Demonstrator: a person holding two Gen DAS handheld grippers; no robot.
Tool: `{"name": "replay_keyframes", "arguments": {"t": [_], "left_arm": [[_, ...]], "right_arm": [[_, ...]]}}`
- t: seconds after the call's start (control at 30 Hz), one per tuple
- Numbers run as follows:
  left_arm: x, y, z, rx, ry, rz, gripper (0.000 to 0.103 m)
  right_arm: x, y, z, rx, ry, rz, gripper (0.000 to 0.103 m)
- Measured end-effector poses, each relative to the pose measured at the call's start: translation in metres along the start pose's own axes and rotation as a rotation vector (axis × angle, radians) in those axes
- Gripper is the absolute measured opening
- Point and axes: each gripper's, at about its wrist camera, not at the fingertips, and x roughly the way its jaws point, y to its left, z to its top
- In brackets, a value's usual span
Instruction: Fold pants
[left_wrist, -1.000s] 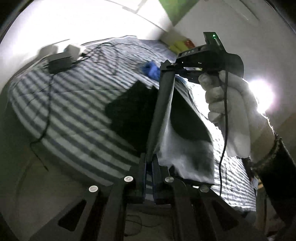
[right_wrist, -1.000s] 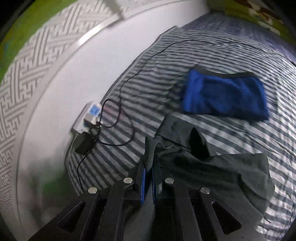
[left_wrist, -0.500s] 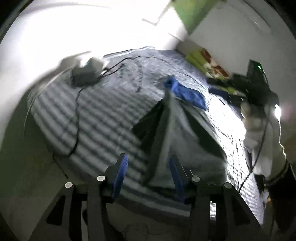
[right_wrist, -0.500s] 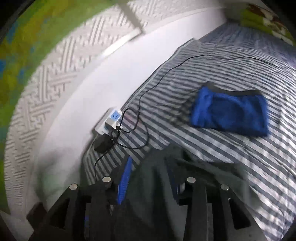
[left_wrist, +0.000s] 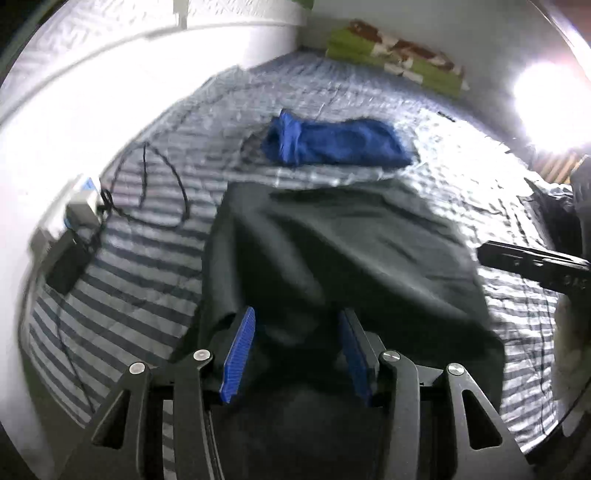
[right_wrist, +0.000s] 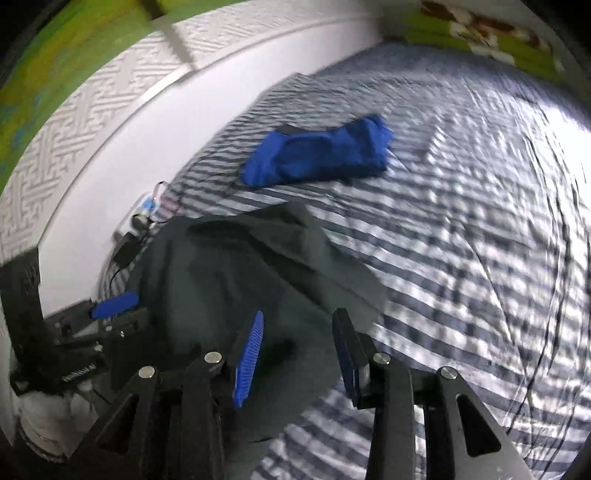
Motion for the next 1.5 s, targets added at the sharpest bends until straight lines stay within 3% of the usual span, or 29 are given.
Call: {"name": "replay_keyframes", "arguments": {"t": [0.1, 0.23, 0.33, 0.47, 0.6, 0.77, 0.8, 1.03, 1.07, 1.1, 1.13, 1.23, 1.5], "left_arm": [[0.004, 0.009, -0.002, -0.014, 0.002, 0.062, 0.051], [-0.038, -0.001, -0.019, 0.021, -0.063, 0.075, 0.058], [-0.068, -0.041, -0.048, 0.110, -0.079, 0.005, 0.071], [-0.082, -0.110, -0.097, 0.254, -0.054, -0.023, 0.072], [-0.065, -0.154, -0.119, 0.353, -0.015, 0.006, 0.072], [-0.043, -0.174, -0.129, 0.411, 0.019, 0.076, 0.072], [-0.040, -0.172, -0.128, 0.408, 0.025, 0.075, 0.069], [-0.033, -0.165, -0.128, 0.374, 0.062, 0.040, 0.021], [-0.033, -0.162, -0.127, 0.372, 0.062, 0.034, 0.019], [-0.036, -0.160, -0.126, 0.371, 0.060, 0.026, 0.015], [-0.038, -0.159, -0.124, 0.367, 0.059, 0.018, 0.013], [-0.047, -0.151, -0.121, 0.346, 0.062, -0.020, 0.010], [-0.066, -0.148, -0.127, 0.376, 0.057, -0.041, 0.009]], "right_arm": [[0.017, -0.023, -0.002, 0.048, 0.084, -0.026, 0.036], [0.001, -0.057, -0.014, 0.151, 0.044, 0.044, 0.037], [-0.008, -0.080, -0.027, 0.233, 0.042, 0.125, 0.040], [-0.004, -0.095, -0.029, 0.297, 0.049, 0.162, 0.040], [0.004, -0.096, -0.023, 0.321, 0.051, 0.181, 0.041], [0.019, -0.096, -0.007, 0.354, 0.056, 0.207, 0.043], [0.022, -0.096, -0.004, 0.364, 0.059, 0.216, 0.043], [0.038, -0.094, 0.005, 0.404, 0.077, 0.271, 0.042], [0.039, -0.094, 0.004, 0.405, 0.082, 0.279, 0.040], [0.040, -0.093, 0.004, 0.401, 0.083, 0.282, 0.028], [0.039, -0.091, 0.004, 0.392, 0.085, 0.278, 0.015], [0.033, -0.086, 0.009, 0.350, 0.074, 0.251, 0.006], [0.025, -0.058, 0.038, 0.225, 0.057, 0.163, 0.002]]}}
